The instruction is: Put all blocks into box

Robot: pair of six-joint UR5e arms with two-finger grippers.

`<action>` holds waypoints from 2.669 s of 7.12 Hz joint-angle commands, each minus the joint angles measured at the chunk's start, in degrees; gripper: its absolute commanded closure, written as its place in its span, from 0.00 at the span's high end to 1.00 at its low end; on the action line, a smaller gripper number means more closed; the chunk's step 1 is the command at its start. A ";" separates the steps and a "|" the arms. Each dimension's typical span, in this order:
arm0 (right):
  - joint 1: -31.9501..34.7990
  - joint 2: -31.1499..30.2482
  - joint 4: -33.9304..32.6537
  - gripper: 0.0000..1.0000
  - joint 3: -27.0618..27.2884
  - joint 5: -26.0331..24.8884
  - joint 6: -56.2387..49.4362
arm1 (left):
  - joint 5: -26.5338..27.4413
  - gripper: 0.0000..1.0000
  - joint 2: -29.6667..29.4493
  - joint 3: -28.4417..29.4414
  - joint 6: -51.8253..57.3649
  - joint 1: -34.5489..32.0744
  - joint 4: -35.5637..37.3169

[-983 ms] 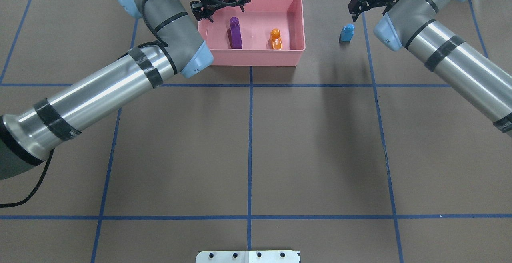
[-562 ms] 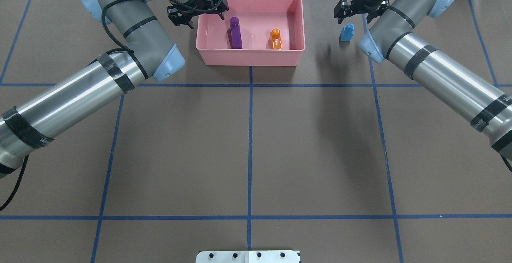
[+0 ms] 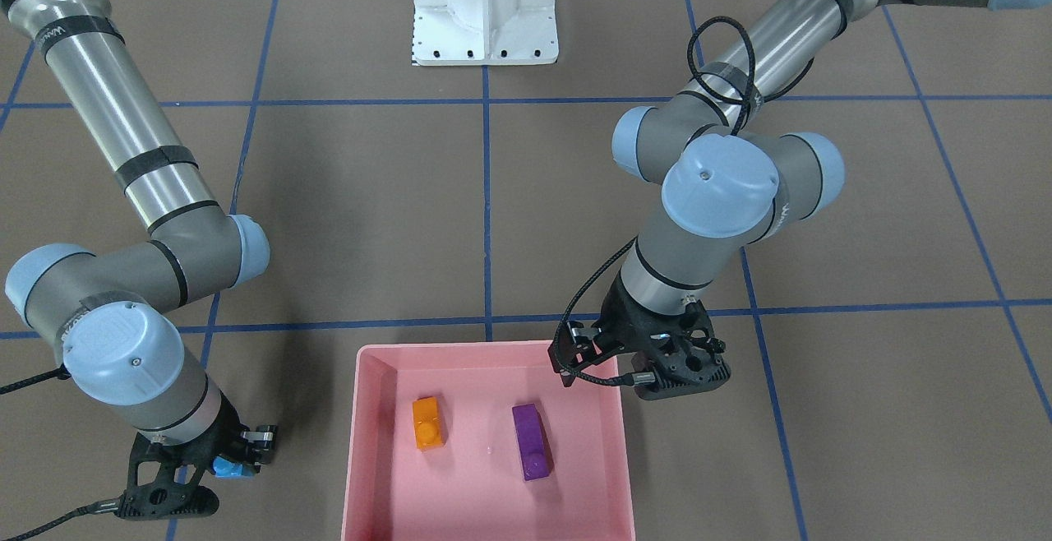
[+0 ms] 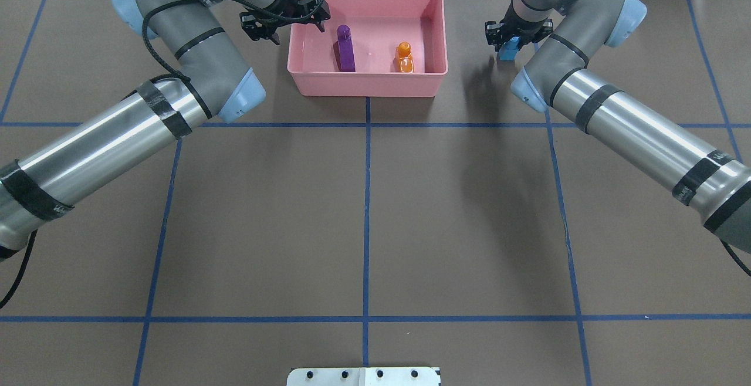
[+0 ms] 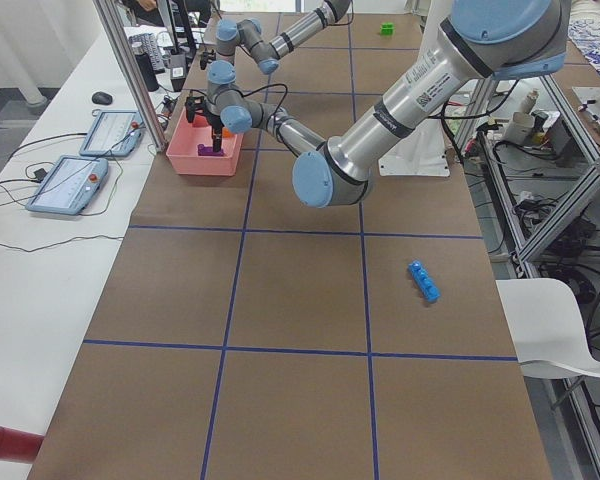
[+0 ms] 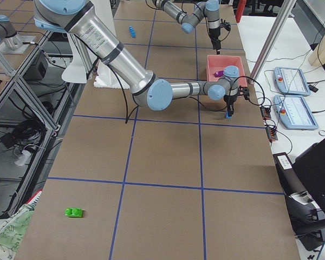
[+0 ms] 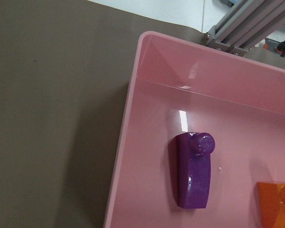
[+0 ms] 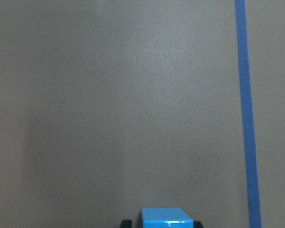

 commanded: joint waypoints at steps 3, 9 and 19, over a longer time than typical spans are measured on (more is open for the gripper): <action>2.87 0.98 -0.07 0.00 1.36 0.18 3.34 | 0.07 1.00 0.02 -0.09 -0.26 0.36 -0.13; 2.20 11.97 -0.08 0.00 2.42 0.80 31.10 | -0.11 1.00 5.54 -5.01 0.09 0.44 -0.39; 4.28 7.70 -24.30 1.00 18.89 5.70 10.34 | -1.07 1.00 31.14 -32.27 4.92 0.27 0.39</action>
